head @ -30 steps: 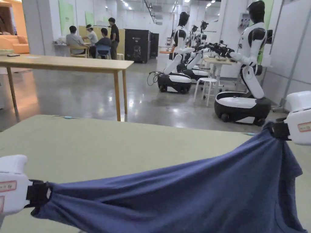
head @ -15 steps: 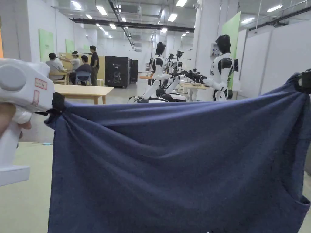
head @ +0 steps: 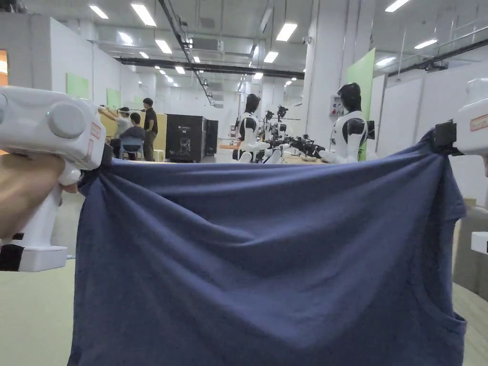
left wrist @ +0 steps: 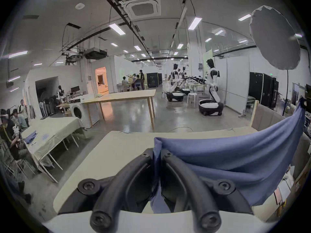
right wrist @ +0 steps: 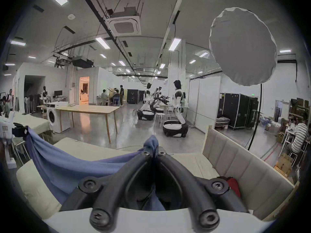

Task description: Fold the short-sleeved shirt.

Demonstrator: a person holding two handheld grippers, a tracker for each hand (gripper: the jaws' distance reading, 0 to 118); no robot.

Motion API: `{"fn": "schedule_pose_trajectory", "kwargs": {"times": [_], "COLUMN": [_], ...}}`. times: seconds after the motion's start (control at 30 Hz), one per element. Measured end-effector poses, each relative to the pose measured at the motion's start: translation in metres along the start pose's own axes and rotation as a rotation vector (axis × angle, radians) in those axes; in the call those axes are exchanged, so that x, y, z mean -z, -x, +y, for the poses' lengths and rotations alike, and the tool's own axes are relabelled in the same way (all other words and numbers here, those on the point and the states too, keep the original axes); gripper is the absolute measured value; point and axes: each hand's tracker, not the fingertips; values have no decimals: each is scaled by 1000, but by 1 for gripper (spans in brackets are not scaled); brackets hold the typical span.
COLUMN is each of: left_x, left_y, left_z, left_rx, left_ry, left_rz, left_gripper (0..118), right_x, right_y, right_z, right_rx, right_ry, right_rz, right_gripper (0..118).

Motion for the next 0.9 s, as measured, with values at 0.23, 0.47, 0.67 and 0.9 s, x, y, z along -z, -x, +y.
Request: {"fn": "schedule_pose_trajectory", "kwargs": {"times": [0.23,0.47,0.67,0.9], "left_x": [62,124,174,219], "left_y": [-14,-31,-41,-43], "left_z": [24,33,-7,-113], "left_rx": [23,11,8,52], "left_ry": [-28,-36,-15,159], "left_rz": [42,83,92,54], "left_gripper": [6,6,6,6], "right_x": [72,142,189,187], "right_y": [9,15,17,21], "right_z": [34,36,-24,-147], "right_rx": [-30,-6,20,34], "right_ry": [-18,-15,57,221], "right_rz": [-26,-37,-30,34], "right_gripper": [2,2,2,2]}}
